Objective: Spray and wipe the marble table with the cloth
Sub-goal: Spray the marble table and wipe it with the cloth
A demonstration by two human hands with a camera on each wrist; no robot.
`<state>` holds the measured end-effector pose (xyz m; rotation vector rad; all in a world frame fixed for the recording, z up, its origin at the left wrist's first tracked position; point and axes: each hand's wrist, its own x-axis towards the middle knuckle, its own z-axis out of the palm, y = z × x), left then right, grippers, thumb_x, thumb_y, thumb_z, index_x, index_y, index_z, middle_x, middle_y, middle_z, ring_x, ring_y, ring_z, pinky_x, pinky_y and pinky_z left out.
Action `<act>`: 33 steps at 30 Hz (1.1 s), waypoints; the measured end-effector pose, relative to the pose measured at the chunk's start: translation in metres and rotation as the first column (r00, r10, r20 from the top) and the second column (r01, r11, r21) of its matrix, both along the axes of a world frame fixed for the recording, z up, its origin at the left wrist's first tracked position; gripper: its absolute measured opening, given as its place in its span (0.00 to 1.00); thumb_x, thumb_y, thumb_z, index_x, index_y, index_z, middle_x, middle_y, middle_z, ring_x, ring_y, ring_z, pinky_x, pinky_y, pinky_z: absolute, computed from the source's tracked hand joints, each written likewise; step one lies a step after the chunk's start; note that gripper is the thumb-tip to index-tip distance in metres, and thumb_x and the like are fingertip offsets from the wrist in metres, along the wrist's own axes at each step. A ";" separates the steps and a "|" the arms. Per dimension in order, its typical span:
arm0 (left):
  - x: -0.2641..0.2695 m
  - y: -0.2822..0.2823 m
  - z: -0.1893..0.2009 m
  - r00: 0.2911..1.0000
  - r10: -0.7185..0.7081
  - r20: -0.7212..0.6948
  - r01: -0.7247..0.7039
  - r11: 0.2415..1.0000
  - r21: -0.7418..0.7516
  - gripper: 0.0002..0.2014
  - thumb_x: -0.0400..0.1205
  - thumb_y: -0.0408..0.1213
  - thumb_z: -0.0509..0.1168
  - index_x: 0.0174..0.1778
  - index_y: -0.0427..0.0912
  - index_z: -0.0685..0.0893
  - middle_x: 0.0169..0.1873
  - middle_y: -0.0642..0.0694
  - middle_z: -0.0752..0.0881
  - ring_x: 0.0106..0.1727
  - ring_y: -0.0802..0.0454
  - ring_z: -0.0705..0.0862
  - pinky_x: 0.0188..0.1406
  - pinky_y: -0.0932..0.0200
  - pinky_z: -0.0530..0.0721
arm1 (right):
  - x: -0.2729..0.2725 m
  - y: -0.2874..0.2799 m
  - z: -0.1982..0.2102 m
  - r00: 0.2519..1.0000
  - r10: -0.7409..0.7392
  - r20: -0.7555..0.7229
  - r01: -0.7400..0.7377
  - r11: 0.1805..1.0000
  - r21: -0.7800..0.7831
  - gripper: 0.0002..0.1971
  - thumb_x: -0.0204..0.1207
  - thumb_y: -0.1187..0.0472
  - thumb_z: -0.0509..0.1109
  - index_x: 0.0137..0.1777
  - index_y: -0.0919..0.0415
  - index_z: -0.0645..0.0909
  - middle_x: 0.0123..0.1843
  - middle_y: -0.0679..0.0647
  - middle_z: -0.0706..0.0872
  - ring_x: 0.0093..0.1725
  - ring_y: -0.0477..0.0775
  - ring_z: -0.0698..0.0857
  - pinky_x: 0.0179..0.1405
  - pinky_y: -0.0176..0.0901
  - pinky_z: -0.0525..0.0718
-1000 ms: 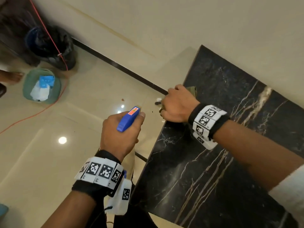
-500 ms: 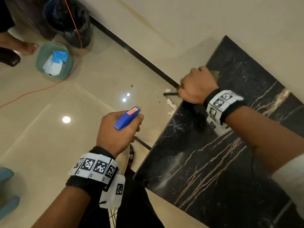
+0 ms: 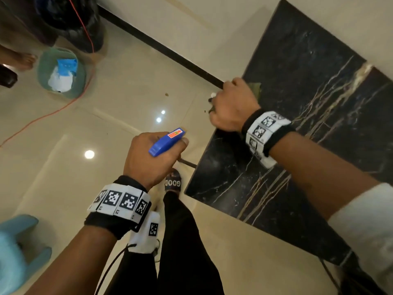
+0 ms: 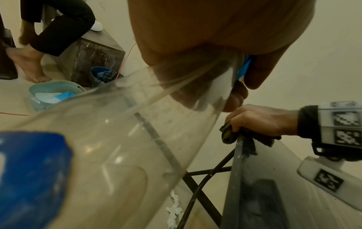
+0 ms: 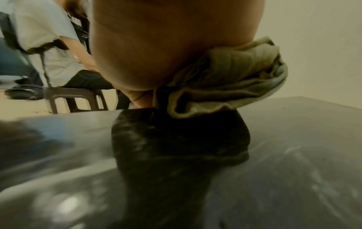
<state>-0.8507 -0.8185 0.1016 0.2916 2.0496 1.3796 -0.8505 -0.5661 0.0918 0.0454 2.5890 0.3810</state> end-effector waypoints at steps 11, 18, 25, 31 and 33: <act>0.023 -0.026 0.007 1.000 0.010 -0.007 -0.010 1.000 0.021 0.20 0.82 0.49 0.74 0.39 0.33 0.90 0.29 0.35 0.87 0.29 0.33 0.85 0.34 0.37 0.89 | 0.041 -0.038 0.001 0.997 -0.035 -0.065 0.026 0.990 -0.137 0.24 0.77 0.42 0.49 0.38 0.55 0.81 0.39 0.53 0.83 0.47 0.57 0.78 0.65 0.60 0.74; 0.034 -0.037 0.010 0.999 0.026 -0.028 -0.025 1.000 0.013 0.18 0.82 0.48 0.74 0.41 0.34 0.92 0.28 0.38 0.88 0.29 0.34 0.86 0.36 0.35 0.90 | 0.044 -0.051 0.005 0.991 -0.129 -0.048 0.123 0.987 -0.101 0.25 0.77 0.44 0.49 0.44 0.57 0.86 0.45 0.56 0.86 0.54 0.60 0.80 0.69 0.62 0.71; 0.035 -0.031 0.017 0.997 0.081 -0.012 -0.081 0.996 0.048 0.16 0.80 0.48 0.74 0.42 0.36 0.92 0.28 0.37 0.87 0.31 0.31 0.85 0.29 0.40 0.88 | 0.132 -0.165 0.003 0.988 -0.091 -0.128 0.039 0.932 -0.361 0.20 0.75 0.44 0.59 0.46 0.58 0.86 0.45 0.55 0.85 0.58 0.61 0.78 0.78 0.65 0.64; 0.037 -0.027 0.021 0.998 -0.017 -0.065 0.019 0.999 0.038 0.13 0.84 0.46 0.74 0.43 0.38 0.92 0.28 0.39 0.87 0.31 0.35 0.86 0.30 0.41 0.90 | 0.147 -0.155 -0.002 0.977 0.046 -0.208 -0.141 0.871 -0.470 0.18 0.77 0.43 0.63 0.52 0.54 0.87 0.51 0.53 0.88 0.60 0.59 0.78 0.78 0.63 0.66; 0.040 -0.025 0.023 0.995 -0.047 -0.085 0.050 0.998 0.038 0.16 0.84 0.46 0.73 0.40 0.35 0.90 0.29 0.34 0.86 0.31 0.30 0.85 0.30 0.40 0.90 | 0.152 -0.146 -0.003 0.969 0.119 -0.218 -0.210 0.861 -0.464 0.18 0.78 0.44 0.64 0.59 0.50 0.87 0.57 0.49 0.88 0.66 0.58 0.77 0.79 0.62 0.63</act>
